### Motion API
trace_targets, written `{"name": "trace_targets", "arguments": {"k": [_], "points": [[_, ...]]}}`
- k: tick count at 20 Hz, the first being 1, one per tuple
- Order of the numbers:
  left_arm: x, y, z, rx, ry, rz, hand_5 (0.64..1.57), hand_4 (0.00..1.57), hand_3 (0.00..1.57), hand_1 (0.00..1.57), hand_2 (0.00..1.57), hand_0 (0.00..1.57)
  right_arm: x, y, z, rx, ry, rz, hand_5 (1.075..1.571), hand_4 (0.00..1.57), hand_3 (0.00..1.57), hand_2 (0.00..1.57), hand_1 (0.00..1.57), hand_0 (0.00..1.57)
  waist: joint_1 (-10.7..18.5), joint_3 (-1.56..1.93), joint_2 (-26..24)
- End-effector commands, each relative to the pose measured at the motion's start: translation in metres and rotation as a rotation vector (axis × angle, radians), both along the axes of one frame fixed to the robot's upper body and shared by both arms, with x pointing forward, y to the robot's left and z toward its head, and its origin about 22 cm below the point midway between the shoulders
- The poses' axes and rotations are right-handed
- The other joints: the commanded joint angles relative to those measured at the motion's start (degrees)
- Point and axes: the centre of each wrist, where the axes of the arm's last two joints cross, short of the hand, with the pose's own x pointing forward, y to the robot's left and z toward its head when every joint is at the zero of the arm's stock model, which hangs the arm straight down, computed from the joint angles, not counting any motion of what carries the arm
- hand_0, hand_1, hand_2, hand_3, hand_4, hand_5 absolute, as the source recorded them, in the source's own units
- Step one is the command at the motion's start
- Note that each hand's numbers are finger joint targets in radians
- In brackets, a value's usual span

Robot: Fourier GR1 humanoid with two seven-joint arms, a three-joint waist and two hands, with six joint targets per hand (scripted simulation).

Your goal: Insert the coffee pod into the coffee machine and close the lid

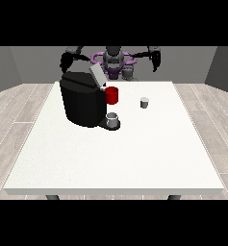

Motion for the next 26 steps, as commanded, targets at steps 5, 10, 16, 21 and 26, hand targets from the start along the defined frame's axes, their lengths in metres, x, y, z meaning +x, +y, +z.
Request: {"name": "trace_targets", "arguments": {"k": [5,10,16,21,26], "points": [[0.044,0.046,0.027,0.158,0.024,0.051,1.571,0.0,0.0,0.0,0.0,0.0,0.016,-0.003,0.019,0.01,-0.088,0.026,1.571,0.17,0.0,0.0,0.0,0.0,-3.25,0.02,5.23],[0.066,0.038,0.025,0.177,0.134,0.022,1.571,0.0,0.0,0.0,0.0,0.0,0.019,0.019,0.018,0.022,-0.092,0.046,1.571,0.19,0.0,0.0,0.0,0.0,-4.51,0.01,5.99],[0.087,0.075,0.016,0.199,0.129,0.104,1.571,0.0,0.0,0.0,0.0,0.0,0.033,0.033,0.042,0.03,-0.171,0.096,1.571,0.26,0.0,0.0,0.0,0.0,-7.71,-0.03,12.51],[0.099,0.053,0.007,0.261,0.201,0.071,1.571,0.0,0.0,0.0,0.0,0.0,0.052,0.022,0.047,0.023,-0.107,0.053,1.571,0.36,0.0,0.0,0.0,0.0,-5.3,0.0,11.51],[0.111,0.077,0.011,0.346,0.19,0.074,1.571,0.0,0.0,0.0,0.0,0.0,0.049,0.038,0.039,-0.005,-0.104,0.085,1.571,0.37,0.0,0.0,0.0,0.0,-7.22,-0.02,14.1]]}}
